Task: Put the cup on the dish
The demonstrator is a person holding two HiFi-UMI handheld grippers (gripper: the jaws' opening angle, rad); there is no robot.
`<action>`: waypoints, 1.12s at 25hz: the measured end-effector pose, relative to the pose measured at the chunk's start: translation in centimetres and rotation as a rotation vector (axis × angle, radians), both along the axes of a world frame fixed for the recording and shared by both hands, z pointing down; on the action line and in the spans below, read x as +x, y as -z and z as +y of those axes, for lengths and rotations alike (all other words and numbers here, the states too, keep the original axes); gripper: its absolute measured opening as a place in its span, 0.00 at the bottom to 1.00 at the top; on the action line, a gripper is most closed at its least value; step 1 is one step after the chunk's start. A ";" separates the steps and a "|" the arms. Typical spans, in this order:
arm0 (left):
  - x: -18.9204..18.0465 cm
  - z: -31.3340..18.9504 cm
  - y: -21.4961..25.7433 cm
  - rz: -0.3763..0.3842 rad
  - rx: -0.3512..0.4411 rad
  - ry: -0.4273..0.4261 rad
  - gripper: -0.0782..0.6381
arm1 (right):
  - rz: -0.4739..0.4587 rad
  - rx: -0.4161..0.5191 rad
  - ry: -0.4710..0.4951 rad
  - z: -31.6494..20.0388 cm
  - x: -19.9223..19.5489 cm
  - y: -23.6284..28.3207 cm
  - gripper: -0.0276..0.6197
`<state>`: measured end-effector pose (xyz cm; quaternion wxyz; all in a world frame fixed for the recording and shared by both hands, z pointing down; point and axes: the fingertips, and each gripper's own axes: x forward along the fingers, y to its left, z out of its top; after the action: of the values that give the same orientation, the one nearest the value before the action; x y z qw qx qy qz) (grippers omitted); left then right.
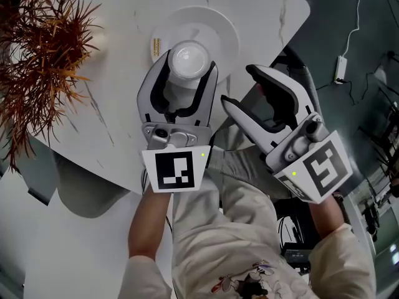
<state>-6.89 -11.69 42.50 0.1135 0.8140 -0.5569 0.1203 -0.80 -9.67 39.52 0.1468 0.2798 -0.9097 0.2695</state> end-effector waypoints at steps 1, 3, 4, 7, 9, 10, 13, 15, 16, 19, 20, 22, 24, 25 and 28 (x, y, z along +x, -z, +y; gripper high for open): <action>0.0 0.0 0.0 -0.007 -0.003 -0.002 0.45 | -0.001 -0.003 -0.002 0.0 0.0 0.0 0.41; 0.0 0.1 -0.2 -0.013 -0.017 0.003 0.45 | -0.002 -0.010 -0.006 0.0 0.1 -0.1 0.41; 0.0 0.1 -0.3 -0.018 -0.023 0.007 0.45 | -0.003 -0.013 -0.008 0.0 0.2 -0.1 0.41; 0.1 0.2 -0.4 -0.039 -0.024 0.004 0.45 | -0.007 -0.020 -0.014 0.0 0.1 -0.1 0.41; 0.1 0.2 -0.3 -0.035 -0.022 0.002 0.45 | -0.009 -0.024 -0.016 0.1 0.1 -0.1 0.41; 0.1 0.2 -0.3 -0.030 -0.021 0.001 0.45 | -0.010 -0.027 -0.018 0.1 0.0 -0.1 0.41; 0.1 0.2 -0.2 -0.010 -0.017 0.005 0.45 | -0.020 -0.036 -0.025 0.1 0.0 0.1 0.41; 0.0 0.4 -0.2 -0.010 -0.019 0.003 0.45 | -0.022 -0.035 -0.026 0.2 -0.1 0.3 0.41; 0.0 0.5 -0.2 -0.016 -0.021 0.000 0.45 | -0.021 -0.034 -0.024 0.3 -0.1 0.4 0.41; 0.0 0.7 0.1 -0.014 -0.021 0.008 0.45 | -0.019 -0.026 -0.021 0.5 -0.2 0.9 0.41; -0.1 0.7 0.3 -0.005 -0.021 0.018 0.45 | -0.020 -0.022 -0.023 0.5 -0.2 1.1 0.41; -0.3 0.7 0.7 0.003 -0.020 0.030 0.45 | -0.024 -0.014 -0.027 0.6 -0.2 1.5 0.41; -0.4 0.9 0.8 -0.001 -0.025 0.036 0.45 | -0.025 -0.010 -0.031 0.6 -0.2 1.6 0.41; -0.5 1.0 0.9 0.002 -0.031 0.042 0.45 | -0.025 -0.010 -0.034 0.6 -0.1 1.7 0.41; -0.9 1.5 1.5 0.019 -0.039 0.066 0.45 | -0.024 -0.002 -0.044 0.6 0.1 2.3 0.41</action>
<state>-7.82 -10.15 40.96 0.1384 0.7939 -0.5799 0.1196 -0.67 -9.07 37.18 0.1301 0.2964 -0.9048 0.2768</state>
